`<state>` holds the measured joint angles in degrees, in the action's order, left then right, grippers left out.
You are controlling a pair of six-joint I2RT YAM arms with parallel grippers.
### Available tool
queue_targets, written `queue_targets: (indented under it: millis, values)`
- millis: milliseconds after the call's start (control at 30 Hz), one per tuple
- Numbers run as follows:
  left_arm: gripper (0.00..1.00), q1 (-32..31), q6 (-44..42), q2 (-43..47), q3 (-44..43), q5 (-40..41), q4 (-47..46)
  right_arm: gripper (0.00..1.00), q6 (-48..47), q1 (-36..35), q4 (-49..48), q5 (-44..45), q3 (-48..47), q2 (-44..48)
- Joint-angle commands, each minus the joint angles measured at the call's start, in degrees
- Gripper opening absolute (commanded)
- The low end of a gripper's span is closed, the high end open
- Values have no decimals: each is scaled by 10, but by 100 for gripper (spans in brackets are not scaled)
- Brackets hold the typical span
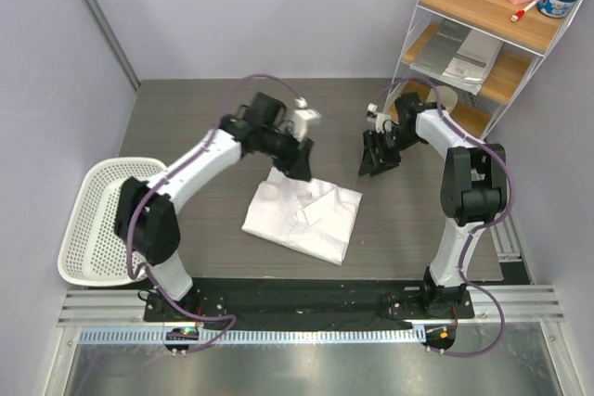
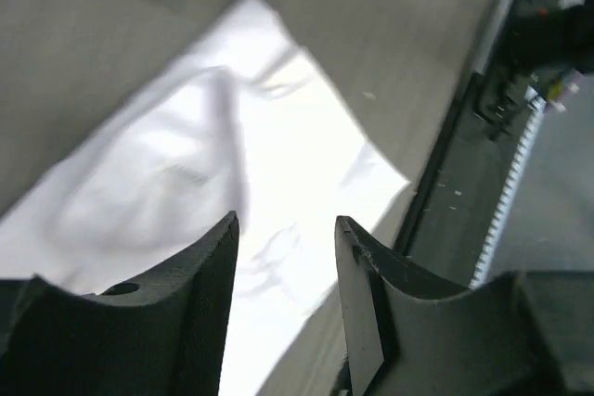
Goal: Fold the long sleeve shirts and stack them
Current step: Fold the shirt
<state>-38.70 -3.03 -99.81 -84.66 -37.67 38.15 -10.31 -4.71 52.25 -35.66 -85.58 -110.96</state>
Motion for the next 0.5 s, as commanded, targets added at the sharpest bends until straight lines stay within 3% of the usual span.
queue_targets:
  millis: [0,167,467]
  values:
    - [47,105,-142,19,12,-15,131,51,-52,-15,36,-45,56,76]
    - [47,161,-204,-13,3,38,170,50,-52,-48,23,-36,113,115]
    - [46,207,-189,-89,5,51,164,56,-24,-120,-51,73,172,95]
